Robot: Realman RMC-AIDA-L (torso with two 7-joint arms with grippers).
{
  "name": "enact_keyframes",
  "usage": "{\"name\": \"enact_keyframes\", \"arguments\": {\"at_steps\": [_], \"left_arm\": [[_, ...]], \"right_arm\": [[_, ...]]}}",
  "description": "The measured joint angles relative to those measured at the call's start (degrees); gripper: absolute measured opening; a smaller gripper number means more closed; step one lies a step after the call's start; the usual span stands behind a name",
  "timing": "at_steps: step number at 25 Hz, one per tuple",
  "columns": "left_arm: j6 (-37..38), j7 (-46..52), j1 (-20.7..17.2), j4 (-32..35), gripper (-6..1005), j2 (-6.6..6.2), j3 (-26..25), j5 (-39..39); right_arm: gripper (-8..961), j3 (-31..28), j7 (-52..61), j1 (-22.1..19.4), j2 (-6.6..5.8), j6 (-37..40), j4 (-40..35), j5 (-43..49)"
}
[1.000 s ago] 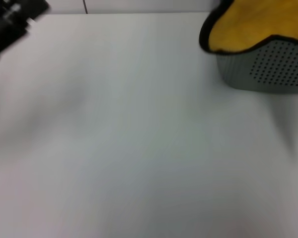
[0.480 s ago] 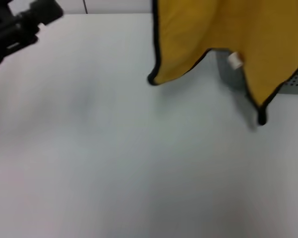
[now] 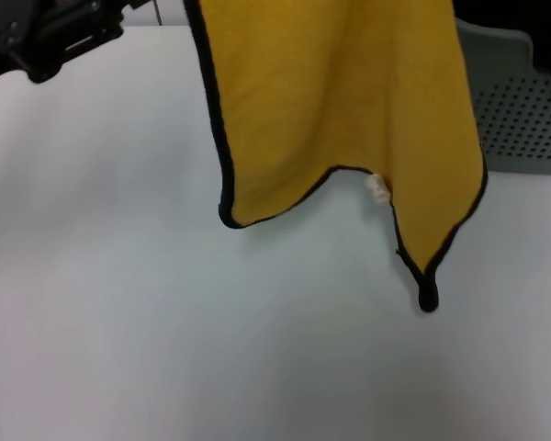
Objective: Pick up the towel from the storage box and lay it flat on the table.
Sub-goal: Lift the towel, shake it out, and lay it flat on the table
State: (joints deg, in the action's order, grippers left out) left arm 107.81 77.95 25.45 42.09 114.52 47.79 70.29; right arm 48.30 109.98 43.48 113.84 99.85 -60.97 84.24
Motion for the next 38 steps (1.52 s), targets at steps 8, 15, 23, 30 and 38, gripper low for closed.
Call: {"name": "enact_keyframes", "arguments": {"at_steps": [8, 15, 23, 30, 38], "left_arm": [[-3.35, 0.89, 2.28, -2.25, 700, 0.35, 0.00, 1.54], [-5.20, 3.02, 3.17, -3.96, 699, 0.41, -0.84, 1.50], [-5.52, 4.97, 3.20, -3.99, 698, 0.00, -0.64, 3.54], [-5.41, 5.03, 3.26, -3.97, 626, 0.02, -0.58, 3.98], [-5.31, 5.00, 3.56, -3.90, 483, 0.33, -0.62, 4.42]], "right_arm": [[9, 1.95, -2.28, 3.37, -0.19, -1.02, 3.89, 2.54], [8, 3.83, -4.08, 4.20, 0.70, -3.23, 3.46, 3.96], [9, 3.62, -4.39, 3.98, 0.76, -3.97, 3.32, 3.85], [8, 3.79, -4.42, 3.97, 0.76, -3.96, 3.32, 3.93], [8, 3.82, -4.42, 3.86, 0.83, -3.95, 3.33, 3.97]]}}
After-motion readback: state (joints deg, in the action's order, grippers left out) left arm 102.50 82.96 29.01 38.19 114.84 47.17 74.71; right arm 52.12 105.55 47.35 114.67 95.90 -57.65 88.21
